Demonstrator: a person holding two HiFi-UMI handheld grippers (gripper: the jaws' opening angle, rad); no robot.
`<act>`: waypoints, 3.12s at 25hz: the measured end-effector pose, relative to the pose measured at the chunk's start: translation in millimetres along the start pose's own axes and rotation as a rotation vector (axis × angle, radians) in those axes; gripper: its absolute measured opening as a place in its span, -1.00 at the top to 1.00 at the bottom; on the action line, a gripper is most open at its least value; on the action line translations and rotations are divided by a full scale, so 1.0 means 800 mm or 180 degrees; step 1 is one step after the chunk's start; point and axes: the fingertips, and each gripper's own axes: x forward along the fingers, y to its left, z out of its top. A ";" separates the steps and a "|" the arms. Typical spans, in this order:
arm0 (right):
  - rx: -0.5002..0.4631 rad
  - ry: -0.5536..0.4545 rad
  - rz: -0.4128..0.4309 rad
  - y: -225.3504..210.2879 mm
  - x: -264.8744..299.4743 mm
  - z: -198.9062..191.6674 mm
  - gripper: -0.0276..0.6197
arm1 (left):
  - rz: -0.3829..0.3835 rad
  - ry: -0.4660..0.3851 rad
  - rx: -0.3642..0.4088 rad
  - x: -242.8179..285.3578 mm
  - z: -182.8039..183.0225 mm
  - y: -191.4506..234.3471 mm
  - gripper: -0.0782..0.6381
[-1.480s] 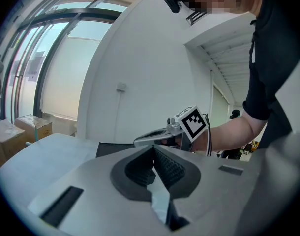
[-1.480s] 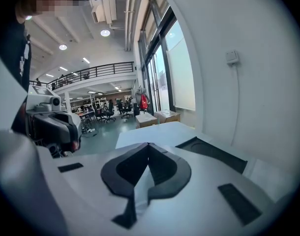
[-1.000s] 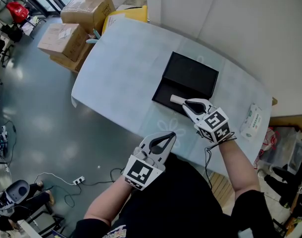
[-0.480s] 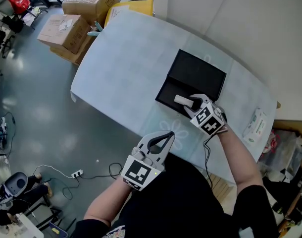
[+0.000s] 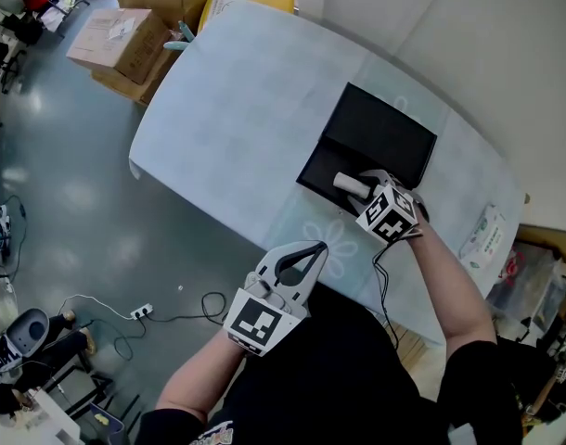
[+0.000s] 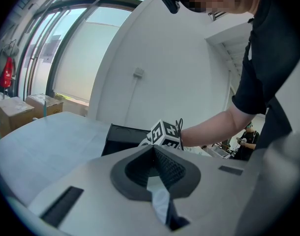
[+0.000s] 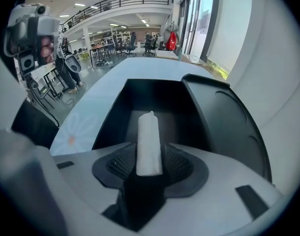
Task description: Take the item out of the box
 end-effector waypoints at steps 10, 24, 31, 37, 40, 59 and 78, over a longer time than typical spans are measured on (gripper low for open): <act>0.0028 0.0075 0.0143 0.003 0.009 -0.002 0.40 | -0.0019 0.0019 -0.0011 -0.007 -0.002 0.005 0.76; -0.0081 0.0050 -0.0010 0.007 -0.002 0.001 0.48 | 0.0000 -0.0015 0.0013 -0.026 0.005 -0.003 0.76; 0.0033 -0.0202 -0.0320 0.002 -0.044 0.022 0.48 | -0.0017 -0.0054 0.0023 -0.042 0.016 -0.013 0.76; 0.0305 -0.0587 -0.0611 0.006 -0.094 0.044 0.48 | -0.0068 -0.0114 0.0119 -0.062 0.030 -0.028 0.76; 0.0499 -0.0794 -0.0717 0.013 -0.118 0.056 0.48 | -0.0087 -0.0163 0.0144 -0.077 0.036 -0.035 0.76; 0.1191 -0.2185 -0.1041 0.155 -0.284 0.164 0.48 | -0.0032 -0.0310 0.0314 -0.197 0.054 -0.047 0.76; 0.1498 -0.2716 -0.1344 0.309 -0.346 0.183 0.48 | -0.0440 -0.0484 0.0381 -0.279 0.042 -0.091 0.76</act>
